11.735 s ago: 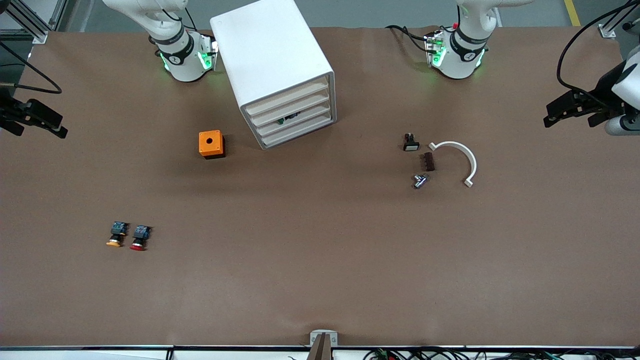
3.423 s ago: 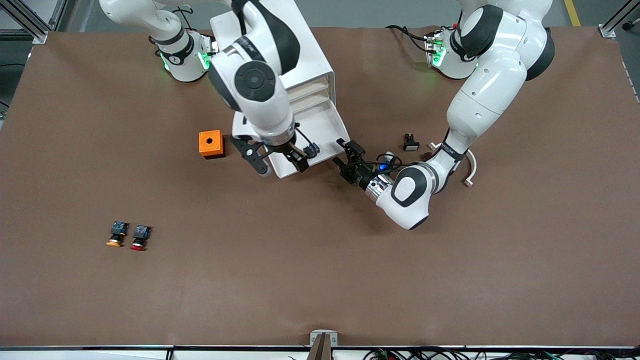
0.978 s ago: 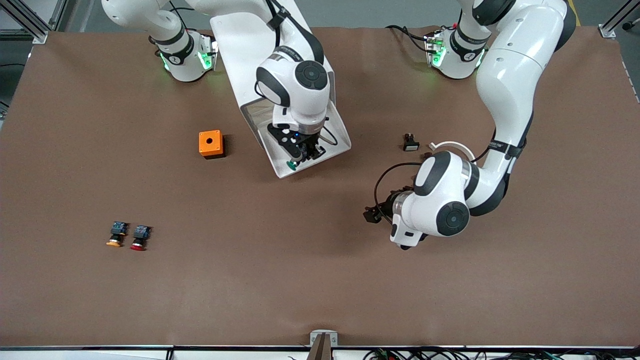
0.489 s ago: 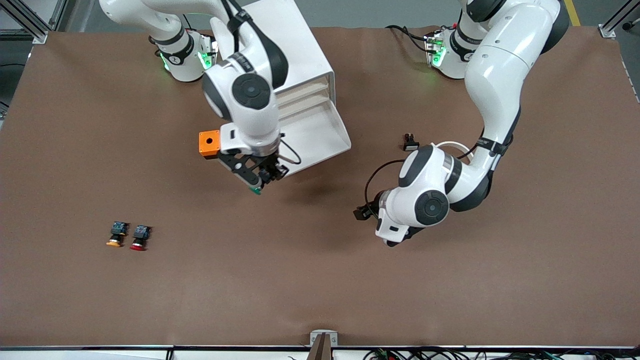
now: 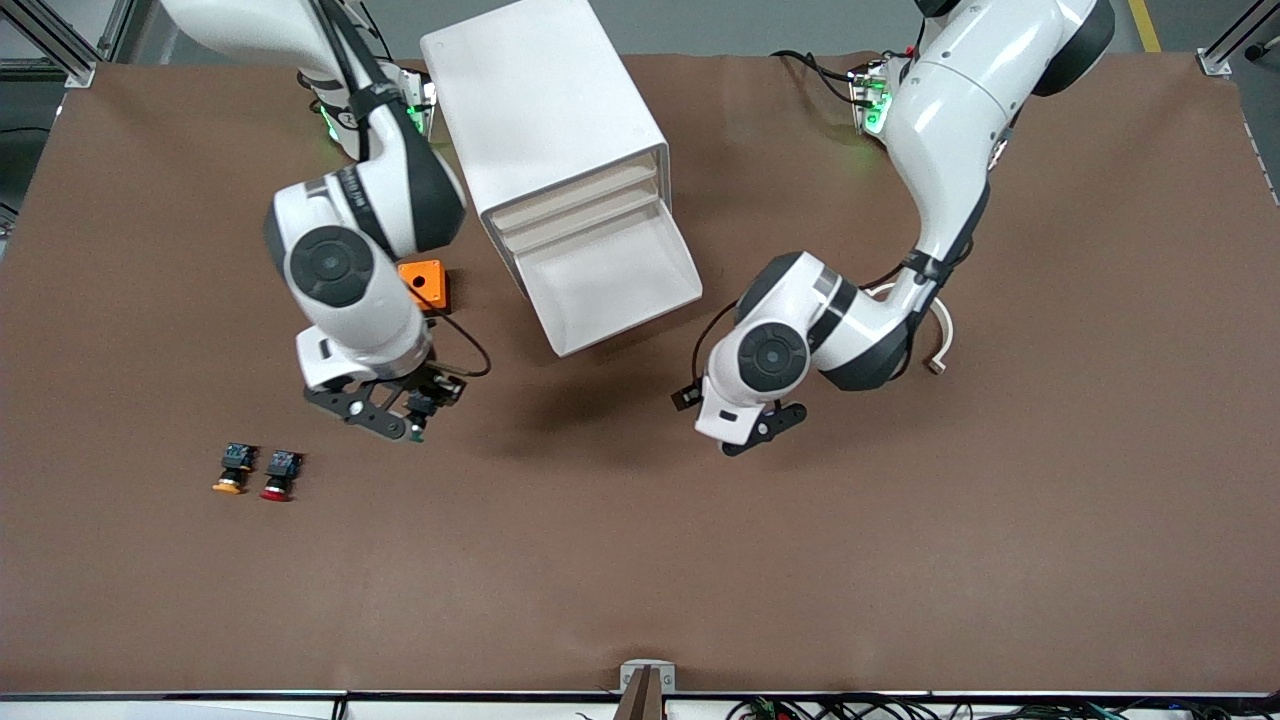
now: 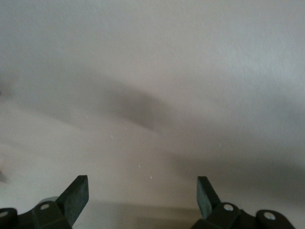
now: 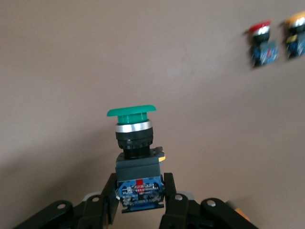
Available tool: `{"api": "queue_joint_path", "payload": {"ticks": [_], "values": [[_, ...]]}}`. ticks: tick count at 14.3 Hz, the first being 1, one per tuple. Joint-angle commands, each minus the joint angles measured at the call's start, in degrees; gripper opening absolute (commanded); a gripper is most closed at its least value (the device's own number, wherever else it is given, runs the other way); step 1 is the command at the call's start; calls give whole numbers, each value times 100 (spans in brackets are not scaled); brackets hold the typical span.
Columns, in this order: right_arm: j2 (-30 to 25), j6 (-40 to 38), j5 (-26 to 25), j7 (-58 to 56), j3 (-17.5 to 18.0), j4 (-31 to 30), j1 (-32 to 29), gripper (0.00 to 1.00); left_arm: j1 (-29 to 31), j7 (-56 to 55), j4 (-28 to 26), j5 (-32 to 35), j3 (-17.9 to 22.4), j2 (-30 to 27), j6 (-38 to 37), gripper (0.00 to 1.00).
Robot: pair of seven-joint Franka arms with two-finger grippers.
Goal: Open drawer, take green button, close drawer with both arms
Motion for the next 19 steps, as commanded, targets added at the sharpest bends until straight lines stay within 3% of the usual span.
{"api": "queue_joint_path", "payload": {"ticks": [1,8,14,19], "values": [[23,168,-55,-787,117,-73,-481,0,-200,-216,-271,149,27,-224,105,100],[638,1460,-55,-2264,126,-442,-1483,0,-850,-490,-552,334,44,-215,403,100],[1183,2129,-11,-2688,152,-469,-1853,0,-1211,-744,-587,334,27,-180,773,100],[1491,3094,753,-3495,161,-951,-2002,0,-1335,-998,-745,246,-26,-162,782,100]]}}
